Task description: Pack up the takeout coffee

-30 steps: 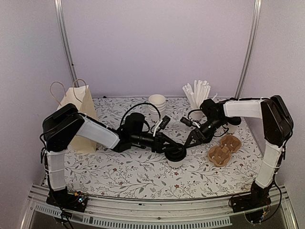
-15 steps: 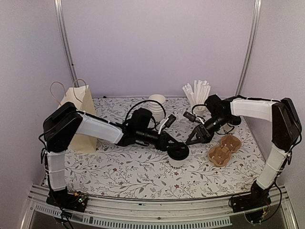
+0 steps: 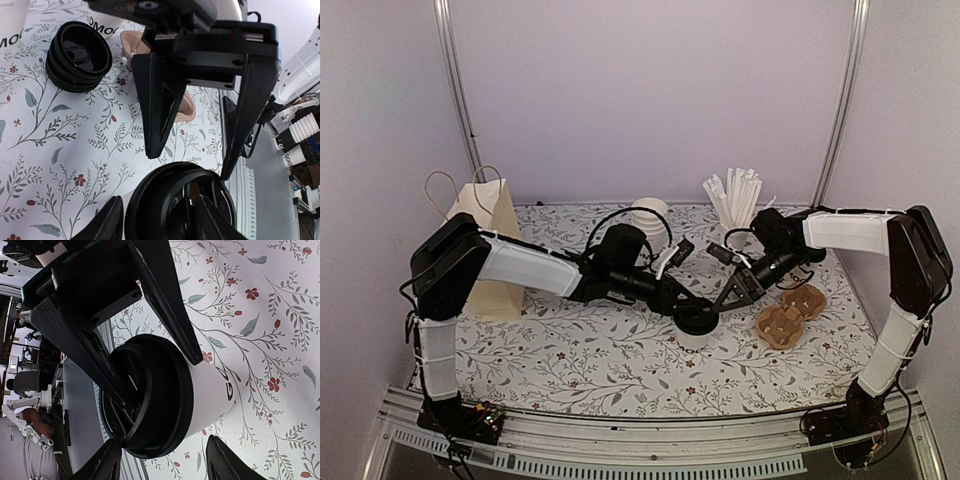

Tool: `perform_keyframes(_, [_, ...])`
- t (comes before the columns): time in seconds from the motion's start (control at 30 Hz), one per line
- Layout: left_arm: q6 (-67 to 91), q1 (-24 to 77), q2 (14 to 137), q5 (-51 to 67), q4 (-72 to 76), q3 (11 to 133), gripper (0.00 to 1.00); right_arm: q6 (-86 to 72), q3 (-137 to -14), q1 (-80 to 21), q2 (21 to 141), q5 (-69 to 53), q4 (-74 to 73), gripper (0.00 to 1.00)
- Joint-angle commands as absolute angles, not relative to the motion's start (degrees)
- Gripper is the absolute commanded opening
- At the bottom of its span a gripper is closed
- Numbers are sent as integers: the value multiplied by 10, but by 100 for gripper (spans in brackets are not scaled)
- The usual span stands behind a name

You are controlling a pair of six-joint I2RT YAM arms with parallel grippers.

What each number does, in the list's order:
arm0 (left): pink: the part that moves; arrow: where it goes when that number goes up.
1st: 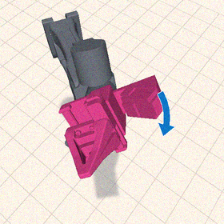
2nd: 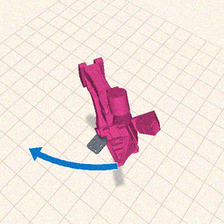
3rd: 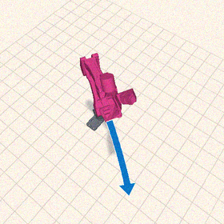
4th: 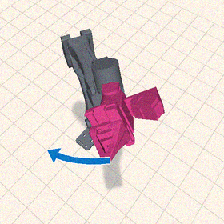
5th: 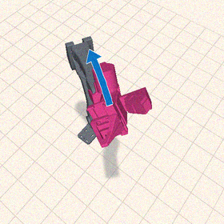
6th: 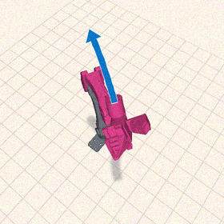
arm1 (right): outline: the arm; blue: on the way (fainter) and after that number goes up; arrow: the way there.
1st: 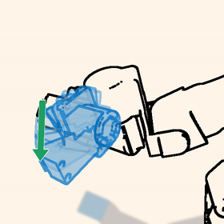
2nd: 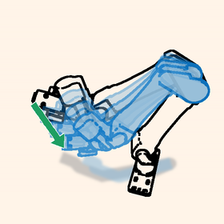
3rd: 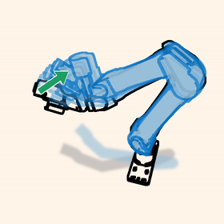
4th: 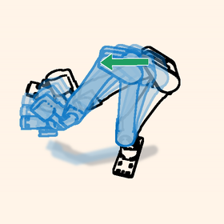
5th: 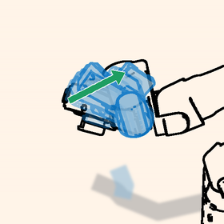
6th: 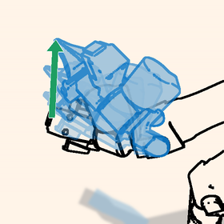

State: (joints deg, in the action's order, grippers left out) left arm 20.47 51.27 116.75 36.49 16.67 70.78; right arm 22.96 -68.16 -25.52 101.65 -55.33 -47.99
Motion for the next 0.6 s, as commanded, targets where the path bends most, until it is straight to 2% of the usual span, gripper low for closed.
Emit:
perform_keyframes(0.0, [178, 522, 1200, 318, 83, 700, 50, 235, -672, -238, 1008, -546, -482, 59])
perform_keyframes(0.57, [180, 522, 1200, 324, 89, 702, 51, 236, -682, -230, 1046, -555, -486, 58])
